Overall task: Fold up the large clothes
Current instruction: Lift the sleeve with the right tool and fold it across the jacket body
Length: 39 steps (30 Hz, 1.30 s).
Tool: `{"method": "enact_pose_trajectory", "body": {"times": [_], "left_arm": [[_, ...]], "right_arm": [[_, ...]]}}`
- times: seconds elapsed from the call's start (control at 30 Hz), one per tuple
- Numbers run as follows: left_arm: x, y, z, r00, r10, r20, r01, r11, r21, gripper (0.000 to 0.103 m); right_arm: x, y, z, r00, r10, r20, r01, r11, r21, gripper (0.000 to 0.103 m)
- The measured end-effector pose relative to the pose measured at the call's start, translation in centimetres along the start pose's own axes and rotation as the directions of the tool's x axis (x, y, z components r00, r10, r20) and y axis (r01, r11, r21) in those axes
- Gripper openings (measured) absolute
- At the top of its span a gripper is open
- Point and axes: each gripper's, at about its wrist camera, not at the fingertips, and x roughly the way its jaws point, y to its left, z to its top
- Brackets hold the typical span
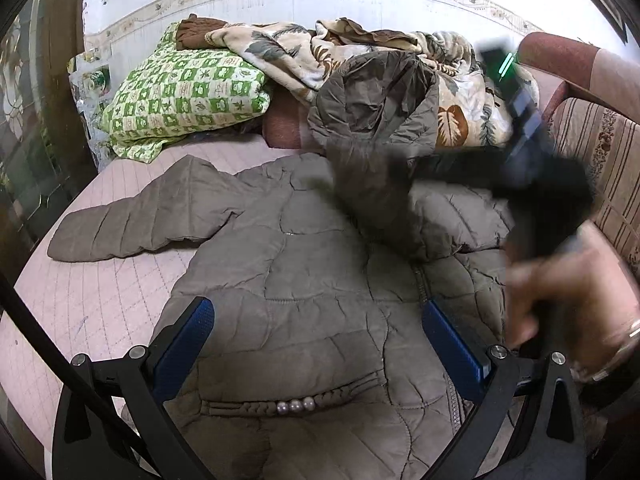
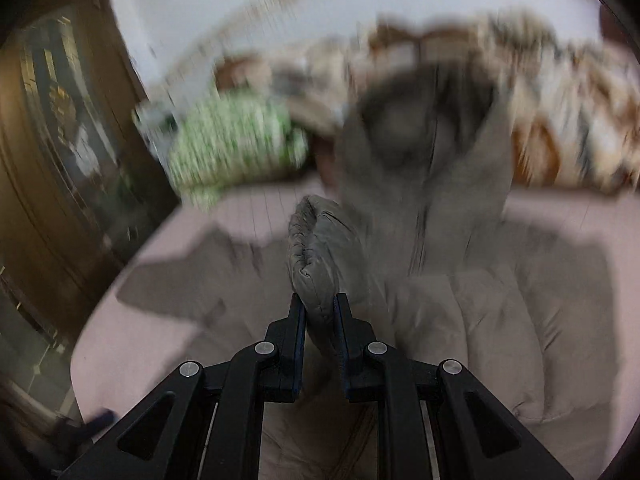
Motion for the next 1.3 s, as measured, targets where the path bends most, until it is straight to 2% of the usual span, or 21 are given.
{"method": "enact_pose_trajectory", "body": {"times": [0.07,0.1,0.13,0.17,0.23,0.3,0.37,0.43,0.5,0.53,0.6,0.67,0.8,0.87,0.93,1.0,1.03,1.1,1.2,1.27,1.3], "left_arm": [[0.3,0.0,0.0,1.0,-0.001,-0.011,0.001,1.0,-0.006,0.103],[0.5,0.1,0.1,1.0,-0.004,-0.016,0.004,1.0,-0.01,0.103],[0.6,0.1,0.1,1.0,-0.01,-0.02,0.01,1.0,-0.015,0.103],[0.6,0.0,0.2,1.0,-0.021,-0.021,0.021,1.0,-0.022,0.103],[0.6,-0.3,0.4,0.999,-0.031,-0.016,0.031,0.999,-0.019,0.103],[0.6,-0.7,0.5,0.999,-0.035,-0.009,0.035,0.999,-0.01,0.103],[0.5,-1.2,0.6,0.999,-0.039,-0.004,0.039,0.999,-0.003,0.103],[0.6,-1.5,0.6,0.999,-0.033,0.001,0.033,0.999,0.004,0.103],[0.8,-1.8,1.0,1.0,-0.024,0.01,0.023,1.0,0.021,0.103],[1.0,-1.9,1.4,1.0,-0.013,0.022,0.012,0.999,0.03,0.103],[1.7,-2.2,2.8,0.999,0.023,0.048,-0.025,0.999,0.039,0.103],[3.2,-2.3,4.3,0.999,0.017,0.036,-0.018,0.999,0.03,0.103],[8.5,-3.2,7.3,0.999,0.039,-0.026,-0.038,0.998,0.053,0.103],[10.8,-3.3,8.0,0.996,0.08,-0.04,-0.078,0.995,0.056,0.103],[13.9,-3.1,8.3,0.992,0.077,-0.1,-0.073,0.996,0.042,0.103],[17.1,-2.9,7.7,0.973,0.085,-0.213,-0.076,0.996,0.05,0.103],[18.9,-2.9,7.1,0.954,0.096,-0.283,-0.082,0.995,0.063,0.103],[20.0,-2.4,6.7,0.948,0.062,-0.312,-0.059,0.998,0.019,0.103],[19.5,-2.1,7.5,0.954,0.046,-0.298,-0.049,0.999,-0.003,0.103],[17.8,-2.1,8.2,0.97,0.069,-0.234,-0.072,0.997,-0.005,0.103],[17.0,-2.0,8.5,0.976,0.061,-0.209,-0.065,0.998,-0.011,0.103]], "right_arm": [[2.5,-1.4,-1.1,0.999,0.005,-0.052,-0.003,0.999,0.043,0.016],[3.6,-1.9,-1.5,0.996,0.025,-0.084,-0.019,0.998,0.066,0.021],[4.8,-2.6,-2.0,0.987,0.074,-0.143,-0.059,0.993,0.106,0.047],[5.3,-3.0,-2.1,0.978,0.114,-0.172,-0.09,0.986,0.142,0.059],[4.5,-3.4,-2.2,0.968,0.186,-0.168,-0.154,0.97,0.189,0.064],[1.6,-3.3,-1.0,0.969,0.219,-0.116,-0.198,0.965,0.169,0.064],[-2.3,-3.7,0.2,0.982,0.189,-0.029,-0.183,0.972,0.146,0.064],[-7.8,-5.4,1.5,0.987,0.123,0.105,-0.138,0.979,0.148,0.067],[-11.8,-7.0,1.8,0.982,0.008,0.189,-0.039,0.986,0.162,0.077],[-13.8,-8.3,1.7,0.973,-0.078,0.218,0.039,0.983,0.177,0.077],[-15.8,-11.0,0.9,0.948,-0.246,0.2,0.204,0.956,0.209,0.077],[-16.0,-13.0,0.3,0.936,-0.319,0.148,0.279,0.93,0.24,0.077],[-11.9,-14.5,-0.4,0.931,-0.362,0.043,0.348,0.917,0.198,0.075],[-9.3,-14.4,-0.7,0.932,-0.361,-0.007,0.358,0.921,0.151,0.065],[-7.5,-14.4,-1.6,0.933,-0.354,-0.067,0.36,0.924,0.127,0.062],[-4.9,-15.5,-2.3,0.924,-0.358,-0.135,0.374,0.919,0.127,0.062],[-3.8,-16.0,-2.8,0.923,-0.343,-0.175,0.368,0.92,0.138,0.062],[-2.6,-16.7,-3.4,0.921,-0.316,-0.227,0.355,0.921,0.16,0.062],[-3.0,-16.8,-2.6,0.922,-0.309,-0.232,0.353,0.918,0.182,0.062],[-6.9,-16.4,-0.9,0.95,-0.291,-0.114,0.311,0.917,0.25,0.059],[-9.9,-15.8,0.6,0.951,-0.308,-0.037,0.307,0.914,0.265,0.059]]}}
